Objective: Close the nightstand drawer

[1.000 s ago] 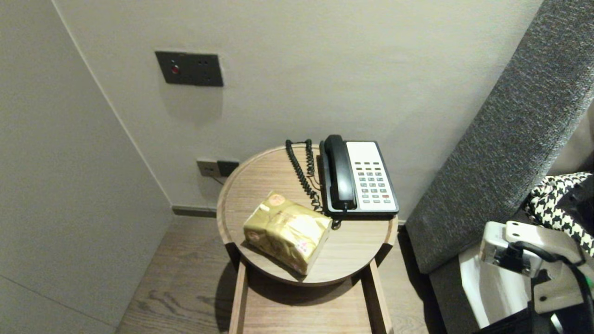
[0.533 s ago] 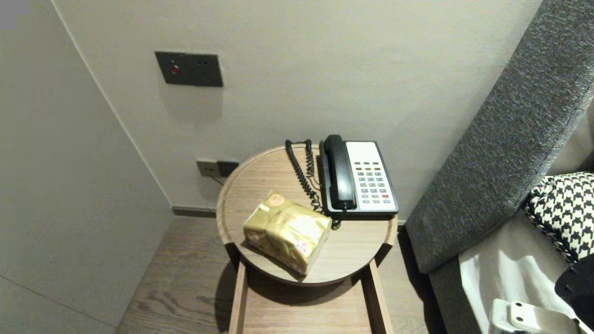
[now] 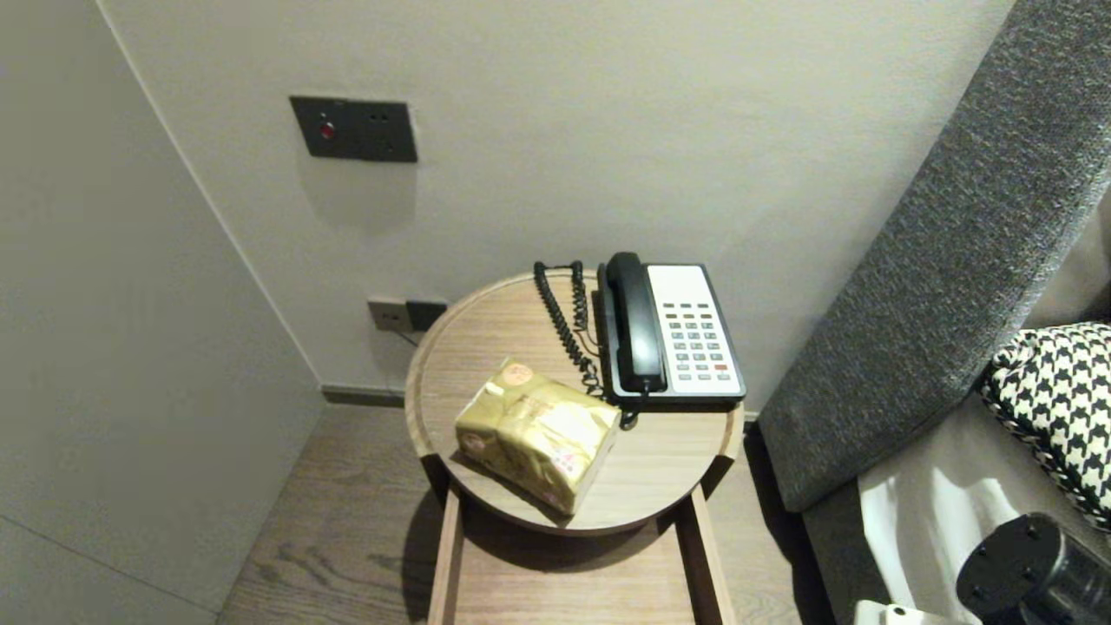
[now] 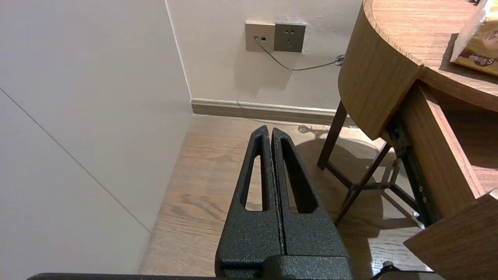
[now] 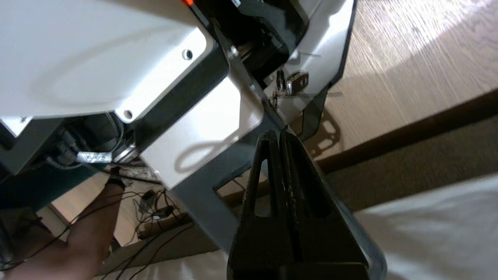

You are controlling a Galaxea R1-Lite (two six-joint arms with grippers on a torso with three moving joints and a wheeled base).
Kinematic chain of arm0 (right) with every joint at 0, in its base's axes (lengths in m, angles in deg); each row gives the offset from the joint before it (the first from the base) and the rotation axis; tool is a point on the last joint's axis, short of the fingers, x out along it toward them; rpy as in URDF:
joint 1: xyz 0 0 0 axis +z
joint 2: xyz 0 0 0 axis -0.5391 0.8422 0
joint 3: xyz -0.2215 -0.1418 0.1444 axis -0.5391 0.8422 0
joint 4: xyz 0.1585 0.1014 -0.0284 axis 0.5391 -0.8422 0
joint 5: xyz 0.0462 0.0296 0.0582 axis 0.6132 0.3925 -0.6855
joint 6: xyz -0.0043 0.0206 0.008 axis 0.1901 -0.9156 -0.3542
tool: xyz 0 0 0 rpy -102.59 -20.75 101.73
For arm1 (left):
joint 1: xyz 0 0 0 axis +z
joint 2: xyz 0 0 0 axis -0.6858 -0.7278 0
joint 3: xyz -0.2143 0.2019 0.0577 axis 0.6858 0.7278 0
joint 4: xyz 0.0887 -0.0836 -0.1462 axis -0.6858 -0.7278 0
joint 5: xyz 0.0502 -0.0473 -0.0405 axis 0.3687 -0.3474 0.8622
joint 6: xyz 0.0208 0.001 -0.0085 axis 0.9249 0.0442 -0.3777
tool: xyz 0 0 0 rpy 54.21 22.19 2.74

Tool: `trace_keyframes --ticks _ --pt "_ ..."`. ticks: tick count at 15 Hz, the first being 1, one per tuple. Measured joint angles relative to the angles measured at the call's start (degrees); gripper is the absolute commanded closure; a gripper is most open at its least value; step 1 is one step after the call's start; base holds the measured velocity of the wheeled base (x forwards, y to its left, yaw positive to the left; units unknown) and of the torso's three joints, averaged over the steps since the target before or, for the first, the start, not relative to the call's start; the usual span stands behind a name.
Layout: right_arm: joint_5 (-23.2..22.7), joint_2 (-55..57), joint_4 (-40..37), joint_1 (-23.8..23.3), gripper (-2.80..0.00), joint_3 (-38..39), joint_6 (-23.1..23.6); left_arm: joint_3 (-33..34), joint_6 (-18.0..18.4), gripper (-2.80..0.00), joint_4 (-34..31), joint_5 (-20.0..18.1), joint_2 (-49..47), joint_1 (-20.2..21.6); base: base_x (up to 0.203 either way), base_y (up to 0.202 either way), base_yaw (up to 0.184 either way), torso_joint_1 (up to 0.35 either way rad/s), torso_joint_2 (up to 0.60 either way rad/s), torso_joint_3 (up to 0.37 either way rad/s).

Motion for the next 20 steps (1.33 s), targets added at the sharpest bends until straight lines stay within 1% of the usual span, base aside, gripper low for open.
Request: trace_keyframes --ticks 3,11,14,20 --pt "0.02 3.51 3.51 0.51 0.00 1.14 -0.01 0.00 0.00 0.00 0.00 0.00 0.00 0.00 0.000 0.000 0.000 0.000 0.00 0.000" --pt "0.23 11.90 10.85 0.49 0.00 1.10 -0.06 0.00 -0.02 0.00 0.01 0.01 0.00 0.01 0.000 0.000 0.000 0.000 0.00 0.000" --pt "0.18 14.97 12.88 0.07 0.00 0.65 -0.12 0.00 0.00 0.00 0.01 0.01 0.00 0.00 0.000 0.000 0.000 0.000 0.00 0.000" --pt "0.23 18.47 13.80 -0.23 0.00 -1.04 -0.09 0.00 0.00 0.00 0.03 0.01 0.00 0.00 0.000 0.000 0.000 0.000 0.00 0.000"
